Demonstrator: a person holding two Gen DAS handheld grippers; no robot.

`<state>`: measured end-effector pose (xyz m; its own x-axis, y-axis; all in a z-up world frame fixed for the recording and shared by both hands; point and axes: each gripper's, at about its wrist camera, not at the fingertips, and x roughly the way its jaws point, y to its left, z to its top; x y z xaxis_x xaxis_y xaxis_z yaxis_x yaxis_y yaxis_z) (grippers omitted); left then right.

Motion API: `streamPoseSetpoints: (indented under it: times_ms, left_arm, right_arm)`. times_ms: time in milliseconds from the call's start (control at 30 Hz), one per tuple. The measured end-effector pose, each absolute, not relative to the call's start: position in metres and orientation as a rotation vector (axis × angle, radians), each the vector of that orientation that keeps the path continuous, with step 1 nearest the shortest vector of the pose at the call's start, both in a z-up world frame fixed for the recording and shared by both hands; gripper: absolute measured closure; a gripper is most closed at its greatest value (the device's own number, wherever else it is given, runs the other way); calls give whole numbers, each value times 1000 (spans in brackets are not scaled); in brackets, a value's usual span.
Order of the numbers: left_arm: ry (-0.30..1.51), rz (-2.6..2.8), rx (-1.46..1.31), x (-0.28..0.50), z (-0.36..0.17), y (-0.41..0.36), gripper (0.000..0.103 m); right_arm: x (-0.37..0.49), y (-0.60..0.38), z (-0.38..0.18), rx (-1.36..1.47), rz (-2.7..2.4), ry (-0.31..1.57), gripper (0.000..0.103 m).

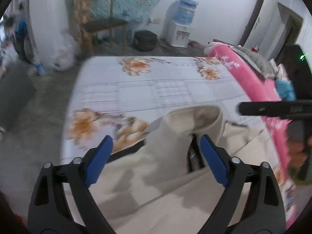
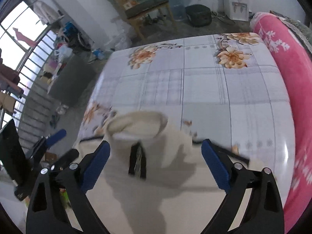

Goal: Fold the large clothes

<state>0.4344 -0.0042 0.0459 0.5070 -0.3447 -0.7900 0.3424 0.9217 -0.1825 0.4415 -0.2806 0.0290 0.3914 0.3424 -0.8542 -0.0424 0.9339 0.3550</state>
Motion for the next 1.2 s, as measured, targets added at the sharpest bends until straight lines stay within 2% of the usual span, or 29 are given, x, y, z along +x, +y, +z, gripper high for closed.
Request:
streamPoseSetpoints:
  times_ms: [67, 133, 167, 233, 300, 333, 400, 600, 767, 833, 900, 933, 967, 1000, 1100, 1200]
  left_arm:
    - [986, -425, 19, 450, 38, -18, 22]
    - [999, -397, 50, 460, 29, -29, 28]
    - [1014, -387, 56, 467, 22, -34, 33]
    - [1035, -360, 63, 476, 10, -40, 47]
    - [1059, -357, 58, 478, 0, -42, 76]
    - [1070, -386, 26, 476, -1, -40, 92]
    - [1038, -410, 11, 465, 6, -36, 95]
    - [928, -515, 88, 394, 44, -26, 96]
    - [911, -525, 226, 348, 33, -28, 95]
    - [975, -525, 240, 339, 11, -29, 94]
    - [1033, -520, 264, 336, -12, -29, 81]
    - [1069, -501, 279, 333, -22, -27, 79]
    - [1085, -499, 270, 331, -25, -23, 75]
    - [1087, -507, 244, 327, -22, -15, 74]
    - [1003, -578, 124, 311, 6, 15, 63]
    - [899, -637, -21, 314, 38, 38, 63]
  right_arm:
    - [461, -278, 16, 291, 242, 1181, 16]
    - [475, -275, 2, 268, 213, 1204, 20]
    - [479, -275, -3, 264, 209, 1216, 26]
    - [485, -276, -16, 270, 204, 1243, 40]
    - [484, -276, -27, 257, 204, 1271, 73]
    - [480, -277, -28, 270, 217, 1274, 80]
    - [465, -276, -20, 253, 241, 1247, 91]
    - [386, -268, 17, 80, 306, 1110, 93]
    - [332, -260, -7, -86, 304, 1105, 92]
    - [321, -252, -31, -167, 302, 1134, 87]
    - [311, -247, -44, -253, 318, 1130, 82]
    - [305, -246, -41, -303, 328, 1109, 77]
    - [301, -247, -37, -321, 328, 1118, 60]
    - [297, -250, -30, -329, 313, 1126, 49]
    - [282, -268, 9, -278, 337, 1065, 48]
    - [285, -282, 41, -125, 378, 999, 48]
